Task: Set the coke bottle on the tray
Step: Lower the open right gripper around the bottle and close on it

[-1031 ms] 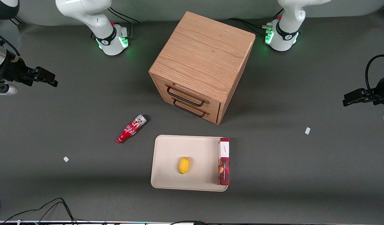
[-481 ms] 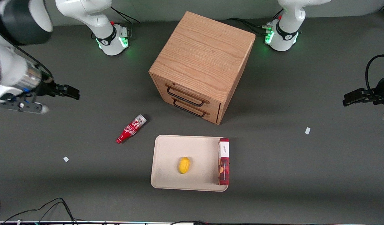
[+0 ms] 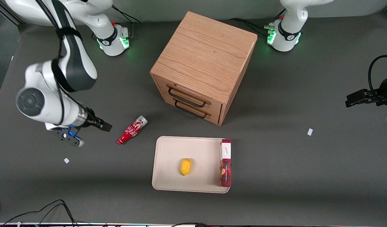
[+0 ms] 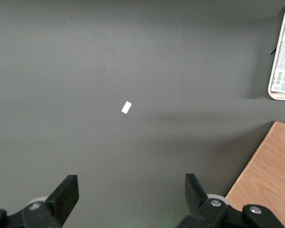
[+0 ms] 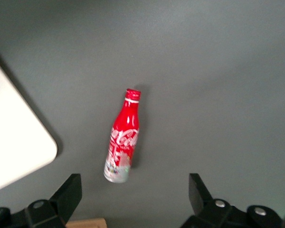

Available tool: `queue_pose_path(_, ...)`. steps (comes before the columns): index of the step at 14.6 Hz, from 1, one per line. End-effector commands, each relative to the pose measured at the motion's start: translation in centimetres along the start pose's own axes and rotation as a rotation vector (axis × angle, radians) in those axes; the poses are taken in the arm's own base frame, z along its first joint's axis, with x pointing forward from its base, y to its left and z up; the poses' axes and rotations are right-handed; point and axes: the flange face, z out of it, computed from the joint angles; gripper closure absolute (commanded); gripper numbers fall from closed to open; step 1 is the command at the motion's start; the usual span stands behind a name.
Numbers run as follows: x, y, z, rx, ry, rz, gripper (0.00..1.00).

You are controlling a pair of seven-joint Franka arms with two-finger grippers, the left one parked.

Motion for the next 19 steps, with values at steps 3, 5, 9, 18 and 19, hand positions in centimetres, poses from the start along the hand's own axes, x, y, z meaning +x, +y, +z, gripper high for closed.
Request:
queue_pose_path(3,-1.0,-2.2,10.3,0.009,-0.009,0.134,0.0)
queue_pose_path(5,-2.3,-2.5,13.3,0.024,-0.002,0.174,0.0)
queue_pose_path(9,-2.3,-2.4,15.5,0.006,-0.008,0.192,0.0)
queue_pose_path(18,-3.7,-2.3,19.2,0.045,0.013,0.181,0.07)
queue_pose_path(19,-3.7,-2.5,19.2,0.056,0.019,0.18,0.08)
